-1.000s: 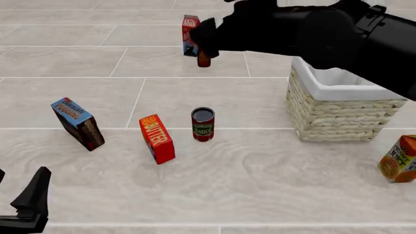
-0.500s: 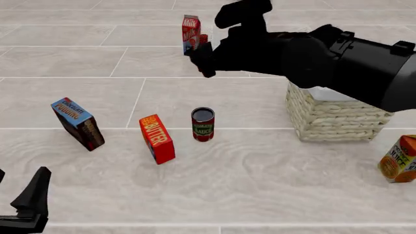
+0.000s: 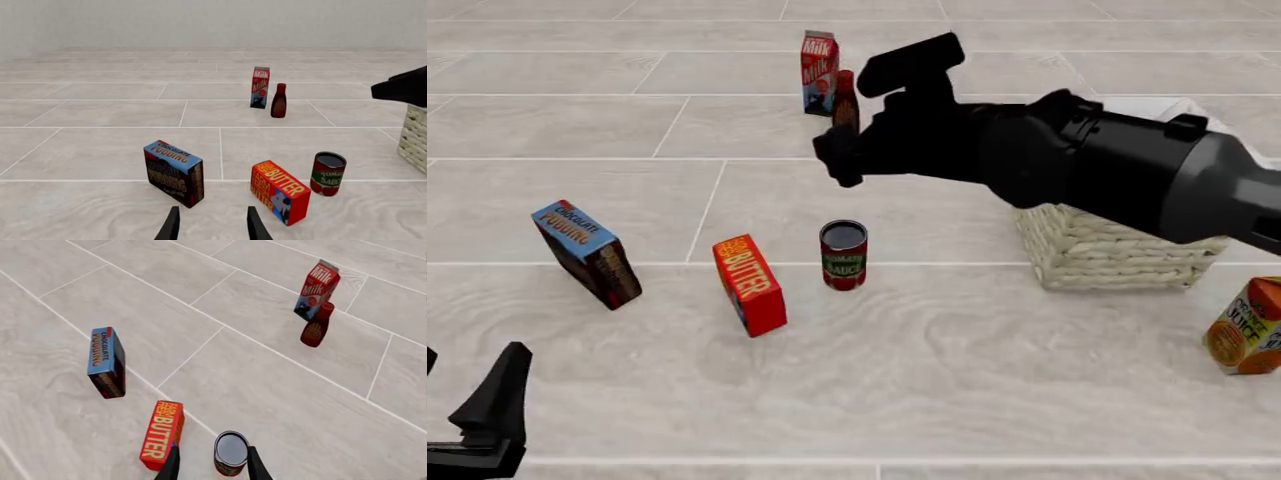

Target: Pick the tomato sauce and place it in the basket.

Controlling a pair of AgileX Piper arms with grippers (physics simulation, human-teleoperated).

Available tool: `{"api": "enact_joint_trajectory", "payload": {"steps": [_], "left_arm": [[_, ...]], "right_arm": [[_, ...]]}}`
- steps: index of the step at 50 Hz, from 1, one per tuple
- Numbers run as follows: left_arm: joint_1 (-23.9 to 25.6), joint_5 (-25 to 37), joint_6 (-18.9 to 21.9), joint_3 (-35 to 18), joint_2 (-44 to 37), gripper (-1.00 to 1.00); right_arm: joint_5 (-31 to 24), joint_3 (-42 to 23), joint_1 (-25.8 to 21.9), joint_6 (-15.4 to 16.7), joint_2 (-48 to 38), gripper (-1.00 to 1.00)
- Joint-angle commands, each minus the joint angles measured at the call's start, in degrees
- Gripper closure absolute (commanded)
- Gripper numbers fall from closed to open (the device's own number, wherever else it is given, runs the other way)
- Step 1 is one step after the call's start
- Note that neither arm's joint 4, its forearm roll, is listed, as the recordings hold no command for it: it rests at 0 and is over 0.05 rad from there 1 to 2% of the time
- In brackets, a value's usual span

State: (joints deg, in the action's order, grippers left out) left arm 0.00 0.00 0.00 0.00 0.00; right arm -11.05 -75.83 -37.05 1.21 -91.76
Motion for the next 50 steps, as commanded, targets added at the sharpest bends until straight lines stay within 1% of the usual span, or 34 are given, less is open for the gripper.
{"api": "enact_joint_trajectory", "payload": {"steps": [1, 12, 18, 32, 50], "left_arm": [[0.0, 0.0, 0.0, 0.0, 0.0, -1.0], [0.0, 0.0, 0.0, 0.0, 0.0, -1.0], [0.0, 0.0, 0.0, 0.0, 0.0, -1.0], [0.0, 0.0, 0.0, 0.0, 0.0, -1.0], [0.0, 0.0, 0.0, 0.0, 0.0, -1.0]], "right_arm": [[1.5, 1.0, 0.8, 0.1, -0.4, -1.0], [2.7, 1.6, 1.6, 0.1, -1.2, -1.0], [3.3, 1.7, 1.7, -0.8, -2.0, -1.0], [4.3, 1.9, 1.6, -1.5, -3.2, -1.0], [5.6, 2.3, 3.5, -2.3, -4.8, -1.0]]}}
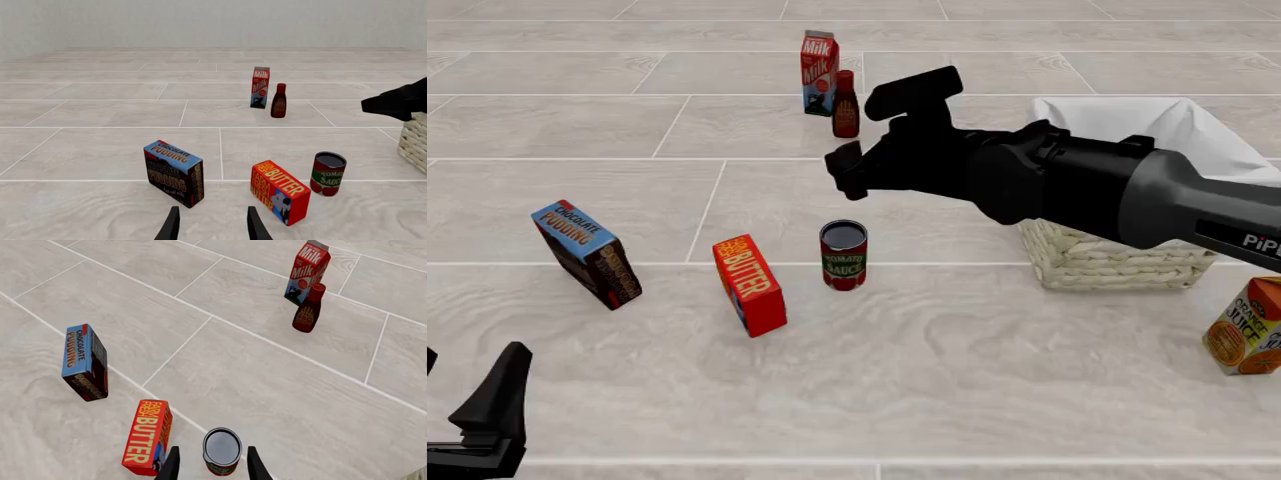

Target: Pick the tomato sauce and place it in the basket.

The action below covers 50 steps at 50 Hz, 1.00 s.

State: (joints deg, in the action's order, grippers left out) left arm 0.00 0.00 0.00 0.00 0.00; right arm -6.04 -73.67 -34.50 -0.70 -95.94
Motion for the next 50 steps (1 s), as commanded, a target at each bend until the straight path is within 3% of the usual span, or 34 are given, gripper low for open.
{"api": "enact_joint_trajectory", "payload": {"steps": [1, 50], "left_arm": [[0.0, 0.0, 0.0, 0.0, 0.0, -1.0], [0.0, 0.0, 0.0, 0.0, 0.0, -1.0]], "right_arm": [[0.6, 0.2, 0.9, -0.4, -0.7, -1.0], [3.8, 1.0, 2.4, -3.1, -5.6, -1.0]]}}
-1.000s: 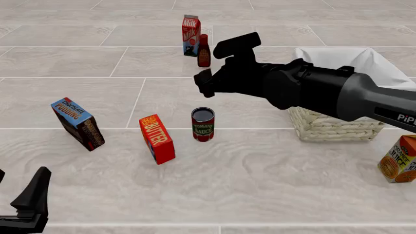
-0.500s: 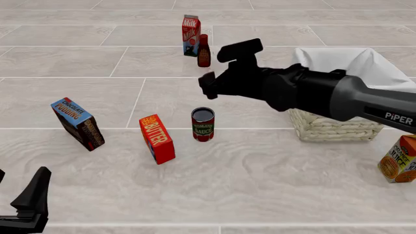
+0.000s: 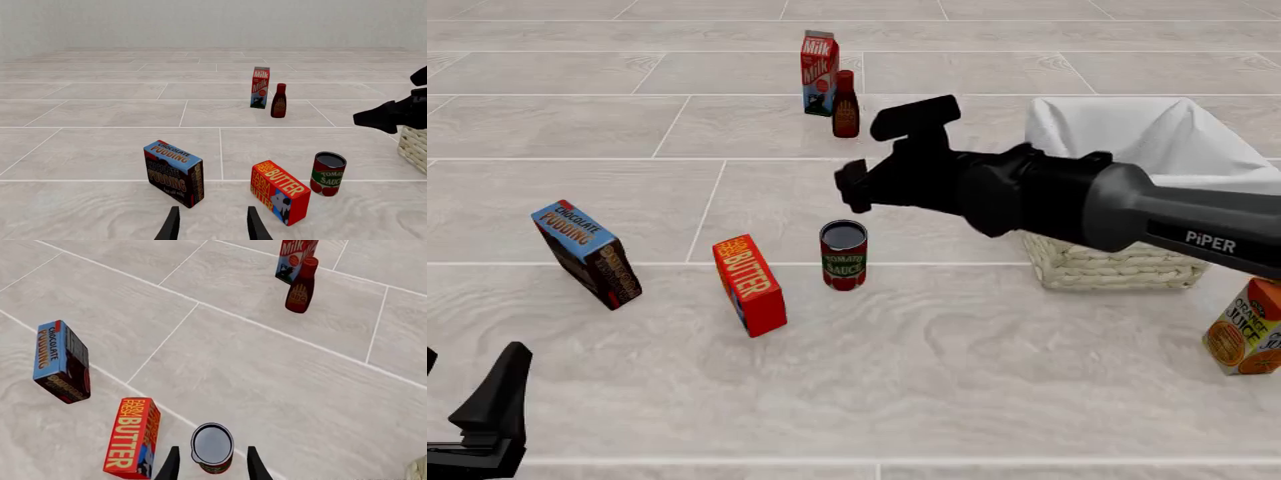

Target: Pick the tomato sauce and place it in the basket.

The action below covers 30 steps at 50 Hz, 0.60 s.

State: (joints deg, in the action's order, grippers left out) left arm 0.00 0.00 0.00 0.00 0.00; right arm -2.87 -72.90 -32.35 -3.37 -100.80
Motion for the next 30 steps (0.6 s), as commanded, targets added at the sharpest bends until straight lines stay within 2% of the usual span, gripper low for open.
{"api": "enact_joint_trajectory", "payload": {"steps": [1, 30], "left_arm": [[0.0, 0.0, 0.0, 0.0, 0.0, -1.0], [0.0, 0.0, 0.0, 0.0, 0.0, -1.0]], "right_arm": [[0.6, 0.2, 0.3, -0.4, -0.8, -1.0], [1.7, 0.2, 0.3, -0.7, -3.3, -1.0]]}}
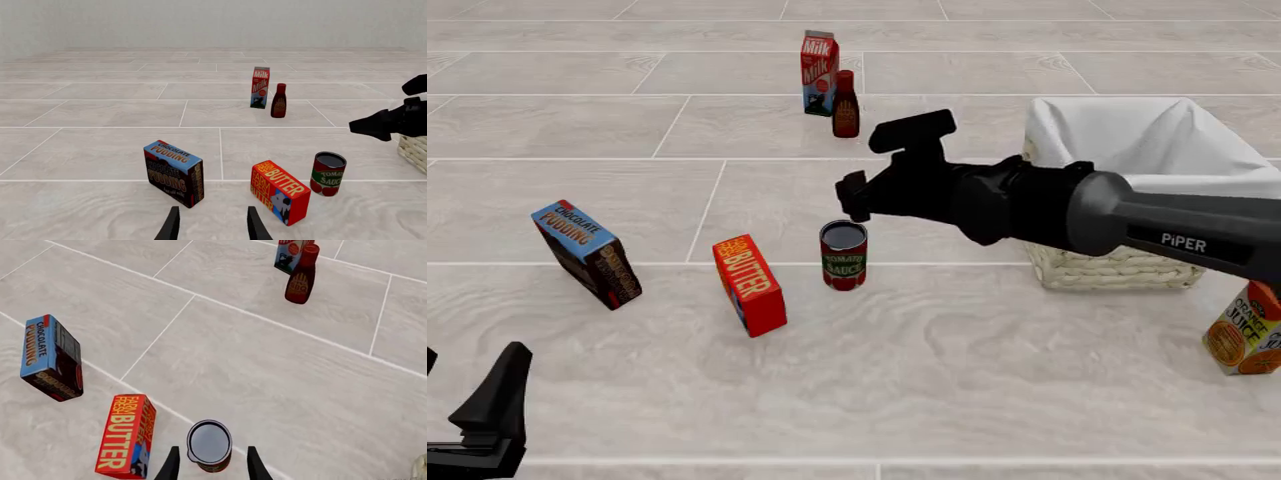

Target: Pick the tomato sauce and place it in the basket.

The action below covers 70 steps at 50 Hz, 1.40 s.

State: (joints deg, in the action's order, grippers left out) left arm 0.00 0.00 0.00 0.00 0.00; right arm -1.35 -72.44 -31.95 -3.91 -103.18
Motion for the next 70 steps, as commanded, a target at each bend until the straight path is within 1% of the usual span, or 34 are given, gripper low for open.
{"api": "enact_joint_trajectory", "payload": {"steps": [1, 56, 70], "left_arm": [[0.0, 0.0, 0.0, 0.0, 0.0, -1.0], [0.0, 0.0, 0.0, 0.0, 0.0, -1.0], [0.0, 0.0, 0.0, 0.0, 0.0, -1.0]], "right_arm": [[0.3, -0.2, -0.1, -0.1, -1.1, -1.0], [1.2, -1.2, 0.3, -0.8, -5.3, -1.0], [1.4, -1.4, -0.5, -0.8, -6.2, -1.0]]}}
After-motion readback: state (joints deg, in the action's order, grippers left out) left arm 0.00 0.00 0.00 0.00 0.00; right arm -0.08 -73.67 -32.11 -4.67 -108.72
